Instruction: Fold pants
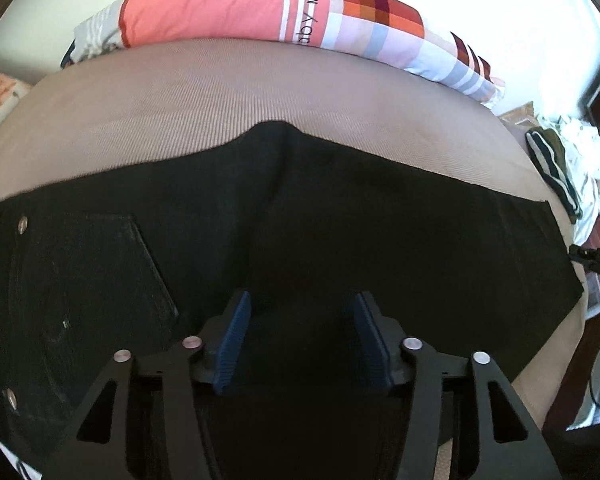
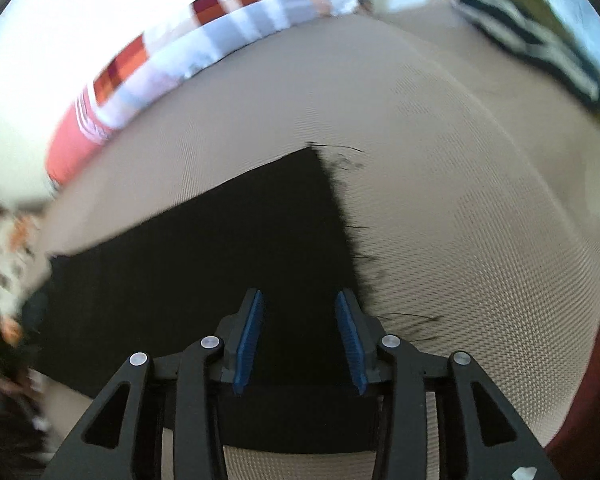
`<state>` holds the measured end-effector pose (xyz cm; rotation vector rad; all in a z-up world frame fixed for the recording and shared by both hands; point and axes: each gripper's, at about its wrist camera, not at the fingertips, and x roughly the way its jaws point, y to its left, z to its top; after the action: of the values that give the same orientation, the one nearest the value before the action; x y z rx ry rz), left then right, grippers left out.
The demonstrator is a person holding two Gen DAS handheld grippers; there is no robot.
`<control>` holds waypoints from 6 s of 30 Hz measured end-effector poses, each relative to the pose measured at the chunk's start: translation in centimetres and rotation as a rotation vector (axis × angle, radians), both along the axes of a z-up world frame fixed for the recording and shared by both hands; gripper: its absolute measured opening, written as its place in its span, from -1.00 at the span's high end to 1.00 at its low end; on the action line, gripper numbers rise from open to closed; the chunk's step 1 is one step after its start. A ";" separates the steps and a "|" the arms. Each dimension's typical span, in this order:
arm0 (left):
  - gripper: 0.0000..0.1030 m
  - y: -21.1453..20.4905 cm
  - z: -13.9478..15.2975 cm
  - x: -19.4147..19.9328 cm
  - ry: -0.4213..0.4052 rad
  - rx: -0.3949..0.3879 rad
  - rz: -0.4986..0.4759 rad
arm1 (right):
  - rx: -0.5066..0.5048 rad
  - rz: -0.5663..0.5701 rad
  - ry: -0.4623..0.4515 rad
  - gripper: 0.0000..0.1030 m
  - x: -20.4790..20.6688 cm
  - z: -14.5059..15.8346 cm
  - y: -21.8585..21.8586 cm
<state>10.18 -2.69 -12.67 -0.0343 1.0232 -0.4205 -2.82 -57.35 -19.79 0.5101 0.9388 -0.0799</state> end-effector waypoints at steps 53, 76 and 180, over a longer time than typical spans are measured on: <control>-0.37 8.8 2.8 -3.3 -0.069 -0.163 0.066 | 0.226 0.471 0.024 0.86 13.9 5.5 31.3; -0.37 8.4 3.6 -2.4 0.076 -0.413 -0.027 | 0.112 0.581 -0.028 -0.09 11.7 4.5 37.7; -0.23 21.1 7.5 -1.0 -0.029 -0.085 0.266 | -0.197 0.604 0.023 0.25 8.2 0.6 41.4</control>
<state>9.19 18.42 -5.14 -0.2376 0.9569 -0.2210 5.42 -15.93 -19.20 0.0304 1.0609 0.3655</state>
